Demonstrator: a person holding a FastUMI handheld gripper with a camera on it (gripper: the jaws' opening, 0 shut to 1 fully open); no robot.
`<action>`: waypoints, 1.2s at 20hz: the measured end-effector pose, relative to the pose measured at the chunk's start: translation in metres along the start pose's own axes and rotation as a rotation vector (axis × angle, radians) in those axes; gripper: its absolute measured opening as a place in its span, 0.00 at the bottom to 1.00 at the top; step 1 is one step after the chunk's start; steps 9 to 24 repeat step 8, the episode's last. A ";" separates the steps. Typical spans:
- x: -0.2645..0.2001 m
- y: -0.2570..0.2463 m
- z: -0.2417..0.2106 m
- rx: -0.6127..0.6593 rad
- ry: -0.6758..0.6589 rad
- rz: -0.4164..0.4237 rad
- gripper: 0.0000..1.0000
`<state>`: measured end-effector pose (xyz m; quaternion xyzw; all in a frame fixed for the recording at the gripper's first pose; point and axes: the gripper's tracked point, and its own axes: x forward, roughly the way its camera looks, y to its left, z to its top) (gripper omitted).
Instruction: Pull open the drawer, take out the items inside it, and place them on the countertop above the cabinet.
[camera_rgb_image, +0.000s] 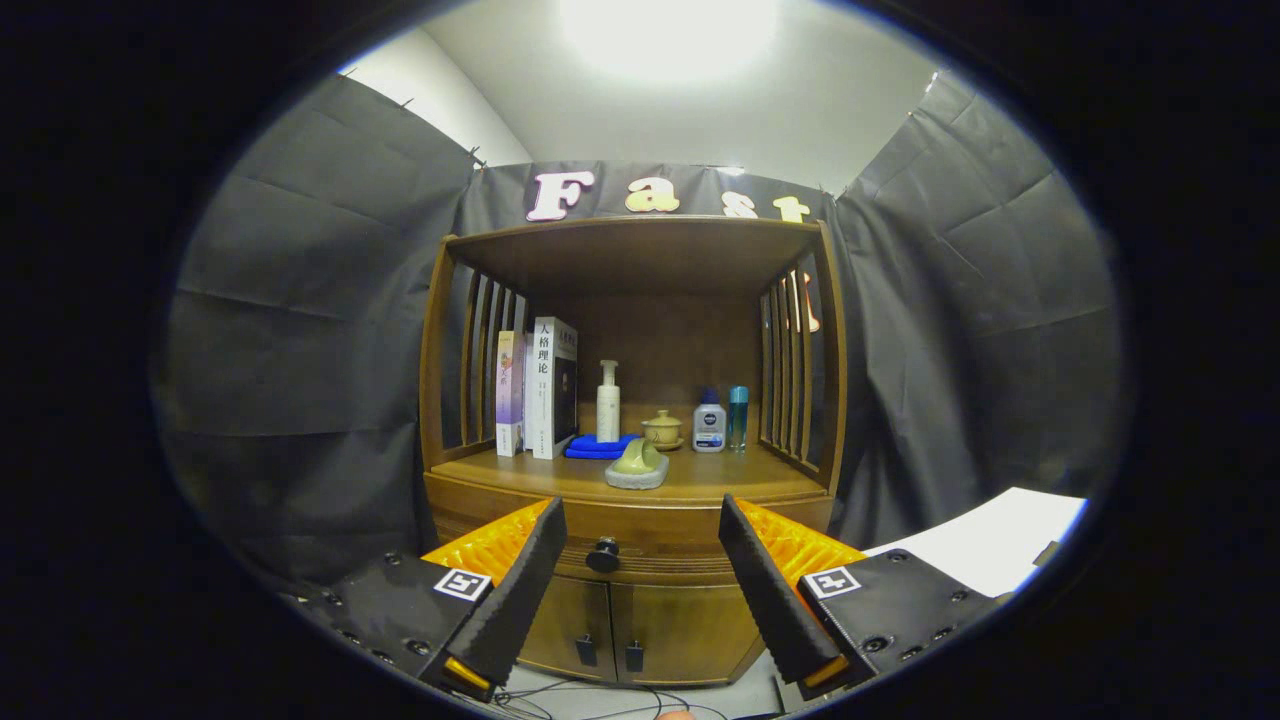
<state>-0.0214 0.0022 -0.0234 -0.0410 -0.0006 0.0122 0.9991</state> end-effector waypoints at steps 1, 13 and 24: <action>0.000 0.000 0.000 0.000 0.001 0.000 0.98; 0.001 0.001 0.002 0.008 -0.004 0.001 0.98; 0.001 0.001 0.002 0.008 -0.004 0.001 0.98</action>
